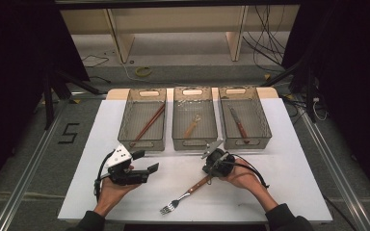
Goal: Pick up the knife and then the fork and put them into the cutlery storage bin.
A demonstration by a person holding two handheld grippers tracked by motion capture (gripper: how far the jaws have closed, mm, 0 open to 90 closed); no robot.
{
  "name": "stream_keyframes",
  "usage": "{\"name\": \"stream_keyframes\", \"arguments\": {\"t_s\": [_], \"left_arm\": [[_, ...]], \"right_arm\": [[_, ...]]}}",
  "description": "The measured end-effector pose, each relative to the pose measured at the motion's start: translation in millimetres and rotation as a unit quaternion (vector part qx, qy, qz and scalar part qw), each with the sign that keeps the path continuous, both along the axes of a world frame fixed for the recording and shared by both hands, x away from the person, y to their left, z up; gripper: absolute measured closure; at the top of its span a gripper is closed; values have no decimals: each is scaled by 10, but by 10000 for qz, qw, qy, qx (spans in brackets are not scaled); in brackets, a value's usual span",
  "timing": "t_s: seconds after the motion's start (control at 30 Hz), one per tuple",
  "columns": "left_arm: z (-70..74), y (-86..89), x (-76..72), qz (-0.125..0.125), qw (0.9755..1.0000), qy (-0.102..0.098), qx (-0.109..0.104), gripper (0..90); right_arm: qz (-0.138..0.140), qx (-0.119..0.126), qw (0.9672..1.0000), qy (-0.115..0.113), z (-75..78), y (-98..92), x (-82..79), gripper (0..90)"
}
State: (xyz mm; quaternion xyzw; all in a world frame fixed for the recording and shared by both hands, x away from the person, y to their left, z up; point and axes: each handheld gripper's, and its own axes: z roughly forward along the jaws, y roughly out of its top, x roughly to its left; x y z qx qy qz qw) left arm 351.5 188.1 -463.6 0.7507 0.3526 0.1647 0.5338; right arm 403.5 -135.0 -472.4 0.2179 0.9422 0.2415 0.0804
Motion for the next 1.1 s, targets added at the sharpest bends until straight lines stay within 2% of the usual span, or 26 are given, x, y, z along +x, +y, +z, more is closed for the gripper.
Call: {"name": "stream_keyframes", "arguments": {"t_s": [0.33, 0.67, 0.93, 1.0, 1.1], "left_arm": [[1, 0, -1, 3, 10000, -5, 2, 229], [3, -2, -2, 0, 10000, -8, 9, 229], [4, -2, -3, 6, 10000, -14, 6, 229], [3, 0, -2, 8, 10000, -13, 3, 229], [2, 0, 1, 9, 10000, -11, 12, 229]], "right_arm": [[69, -123, 9996, 260, 31, -35, -64, 900], [105, -271, 9985, 461, 63, -199, -296, 900], [276, -473, 9973, 487, 88, -223, -425, 900], [341, -426, 9977, 399, 121, -218, -439, 861], [559, -190, 9978, 310, 216, -187, -474, 707]]}}
